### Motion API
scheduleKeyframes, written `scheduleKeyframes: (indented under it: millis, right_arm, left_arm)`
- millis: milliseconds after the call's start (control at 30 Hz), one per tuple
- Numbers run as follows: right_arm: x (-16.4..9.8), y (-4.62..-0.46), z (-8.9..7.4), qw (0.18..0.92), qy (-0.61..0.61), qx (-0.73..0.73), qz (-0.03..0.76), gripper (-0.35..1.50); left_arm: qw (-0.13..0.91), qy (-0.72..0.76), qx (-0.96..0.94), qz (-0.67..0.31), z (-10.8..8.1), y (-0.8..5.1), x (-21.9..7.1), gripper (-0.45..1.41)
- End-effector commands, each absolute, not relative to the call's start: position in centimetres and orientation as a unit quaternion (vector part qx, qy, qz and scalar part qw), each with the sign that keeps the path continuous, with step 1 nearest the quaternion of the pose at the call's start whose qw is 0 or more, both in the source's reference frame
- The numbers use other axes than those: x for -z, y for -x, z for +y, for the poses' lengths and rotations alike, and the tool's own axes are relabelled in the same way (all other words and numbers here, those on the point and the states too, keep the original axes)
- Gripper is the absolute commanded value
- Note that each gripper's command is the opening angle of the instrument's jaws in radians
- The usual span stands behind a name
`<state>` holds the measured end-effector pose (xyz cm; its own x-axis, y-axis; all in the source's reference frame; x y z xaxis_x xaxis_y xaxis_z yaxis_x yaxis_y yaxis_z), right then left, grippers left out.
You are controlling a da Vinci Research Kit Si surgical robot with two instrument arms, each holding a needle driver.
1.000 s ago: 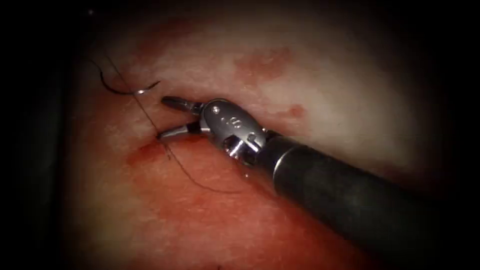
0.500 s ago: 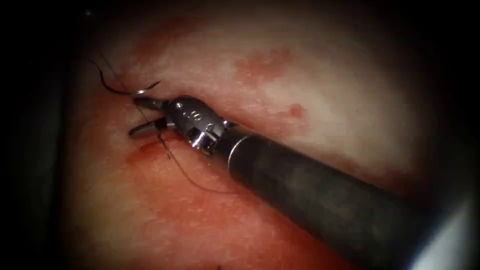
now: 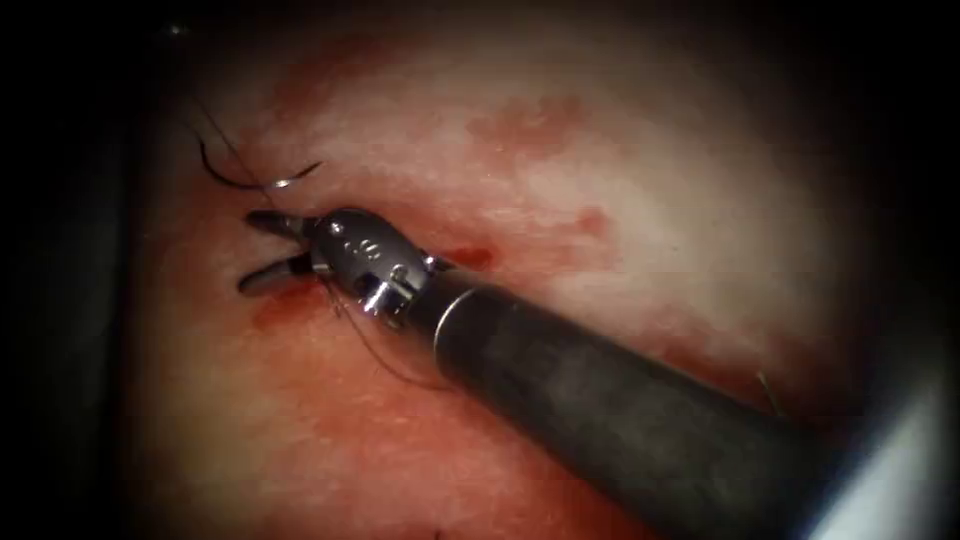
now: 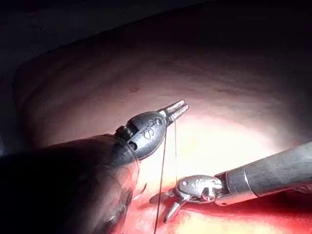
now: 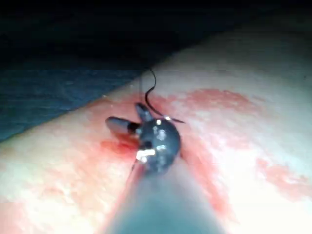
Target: Wound Closure
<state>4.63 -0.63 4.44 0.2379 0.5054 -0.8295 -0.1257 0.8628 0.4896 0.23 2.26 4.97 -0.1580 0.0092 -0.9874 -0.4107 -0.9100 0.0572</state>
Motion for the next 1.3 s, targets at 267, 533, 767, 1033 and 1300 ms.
scheduleKeyframes:
  millis: [267,533,767,1033,1300]
  right_arm:
    - [-4.5,-4.71,-0.6,0.767,-0.165,-0.198,0.587,1.33]
    - [-4.4,-4.74,-0.6,0.750,-0.174,-0.191,0.609,1.13]
    - [-4.4,-4.71,-0.6,0.744,-0.184,-0.177,0.618,-0.35]
    - [-4.4,-4.65,-0.6,0.749,-0.179,-0.164,0.616,-0.35]
    - [-3.8,-3.52,-0.3,0.749,-0.121,-0.210,0.616,1.46]
  left_arm:
    - [0.140,0.634,-0.744,0.159,2.3,-0.17,-5.0,-0.45]
    - [0.140,0.634,-0.744,0.160,2.3,-0.17,-5.0,-0.45]
    - [0.139,0.634,-0.744,0.161,2.3,-0.17,-5.0,-0.45]
    - [0.139,0.634,-0.744,0.161,2.3,-0.17,-5.0,-0.45]
    - [0.139,0.637,-0.741,0.160,2.3,-0.14,-5.2,-0.45]
